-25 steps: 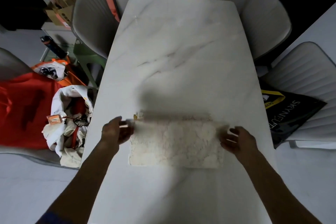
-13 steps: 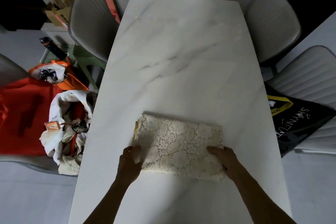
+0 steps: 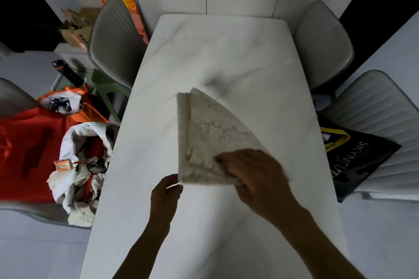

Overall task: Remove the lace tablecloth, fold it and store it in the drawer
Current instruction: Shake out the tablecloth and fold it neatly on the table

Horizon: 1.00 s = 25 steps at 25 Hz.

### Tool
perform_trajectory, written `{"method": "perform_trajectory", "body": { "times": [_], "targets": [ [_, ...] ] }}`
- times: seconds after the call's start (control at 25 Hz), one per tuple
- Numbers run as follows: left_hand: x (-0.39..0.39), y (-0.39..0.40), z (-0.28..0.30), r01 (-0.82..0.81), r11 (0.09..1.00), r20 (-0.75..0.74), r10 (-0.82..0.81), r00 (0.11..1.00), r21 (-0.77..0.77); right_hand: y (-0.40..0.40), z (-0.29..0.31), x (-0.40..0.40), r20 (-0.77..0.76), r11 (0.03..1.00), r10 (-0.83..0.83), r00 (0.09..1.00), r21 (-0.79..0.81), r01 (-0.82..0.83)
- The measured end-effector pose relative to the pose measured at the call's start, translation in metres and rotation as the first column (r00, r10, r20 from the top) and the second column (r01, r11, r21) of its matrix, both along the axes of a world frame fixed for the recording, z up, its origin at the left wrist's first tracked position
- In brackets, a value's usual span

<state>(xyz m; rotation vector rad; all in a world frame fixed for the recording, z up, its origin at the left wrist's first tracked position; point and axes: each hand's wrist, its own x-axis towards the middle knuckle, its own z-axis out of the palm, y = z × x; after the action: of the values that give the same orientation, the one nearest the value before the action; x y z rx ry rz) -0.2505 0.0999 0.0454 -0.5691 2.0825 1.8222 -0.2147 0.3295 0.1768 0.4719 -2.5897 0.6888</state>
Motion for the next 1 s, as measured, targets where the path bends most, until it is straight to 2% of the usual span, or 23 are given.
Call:
{"method": "perform_trajectory", "body": {
  "times": [0.08, 0.16, 0.2, 0.28, 0.4, 0.48, 0.52, 0.6, 0.68, 0.84, 0.92, 1.0],
  "targets": [
    [0.012, -0.007, -0.001, -0.054, 0.998, 0.051, 0.054, 0.997, 0.01, -0.012, -0.039, 0.034, 0.039, 0.994, 0.001, 0.999, 0.112, -0.006],
    [0.028, -0.019, -0.011, -0.11, 0.992, 0.108, 0.116, 0.987, -0.058, -0.02, -0.089, 0.078, 0.296, 0.972, 0.018, 0.955, 0.218, -0.086],
    [0.038, -0.024, -0.017, -0.107, 0.987, 0.12, 0.121, 0.985, -0.117, -0.024, -0.112, 0.101, 0.454, 0.952, -0.003, 0.891, 0.273, -0.137],
    [0.059, -0.025, -0.029, -0.003, 0.973, 0.13, 0.034, 0.991, -0.231, -0.028, -0.149, 0.14, 0.604, 0.933, -0.077, 0.793, 0.325, -0.156],
    [0.081, -0.003, -0.043, 0.261, 0.916, 0.194, -0.209, 0.958, -0.304, -0.02, -0.175, 0.158, 0.609, 0.974, -0.205, 0.766, 0.201, 0.1],
    [0.085, 0.017, -0.049, 0.365, 0.84, 0.209, -0.304, 0.93, -0.401, -0.009, -0.179, 0.148, 0.645, 0.938, -0.343, 0.682, 0.201, 0.282],
    [0.086, 0.024, -0.052, 0.366, 0.814, 0.211, -0.301, 0.93, -0.451, -0.002, -0.182, 0.143, 0.688, 0.931, -0.362, 0.629, 0.236, 0.278],
    [0.084, 0.032, -0.053, 0.302, 0.837, 0.239, -0.211, 0.948, -0.457, 0.006, -0.191, 0.137, 0.776, 0.947, -0.321, 0.543, 0.261, 0.187],
    [0.084, 0.036, -0.055, 0.27, 0.854, 0.306, -0.139, 0.942, -0.444, 0.009, -0.2, 0.14, 0.8, 0.95, -0.309, 0.514, 0.288, 0.122],
    [0.094, 0.03, -0.063, 0.346, 0.803, 0.3, -0.219, 0.928, -0.485, 0.012, -0.203, 0.139, 0.837, 0.958, -0.274, 0.474, 0.28, 0.06],
    [0.097, 0.027, -0.062, 0.344, 0.807, 0.274, -0.235, 0.933, -0.479, 0.014, -0.199, 0.131, 0.823, 0.96, -0.277, 0.495, 0.261, 0.102],
    [0.095, 0.026, -0.061, 0.332, 0.813, 0.239, -0.244, 0.94, -0.477, 0.008, -0.194, 0.112, 0.729, 0.944, -0.331, 0.599, 0.266, 0.196]
  ]
}}
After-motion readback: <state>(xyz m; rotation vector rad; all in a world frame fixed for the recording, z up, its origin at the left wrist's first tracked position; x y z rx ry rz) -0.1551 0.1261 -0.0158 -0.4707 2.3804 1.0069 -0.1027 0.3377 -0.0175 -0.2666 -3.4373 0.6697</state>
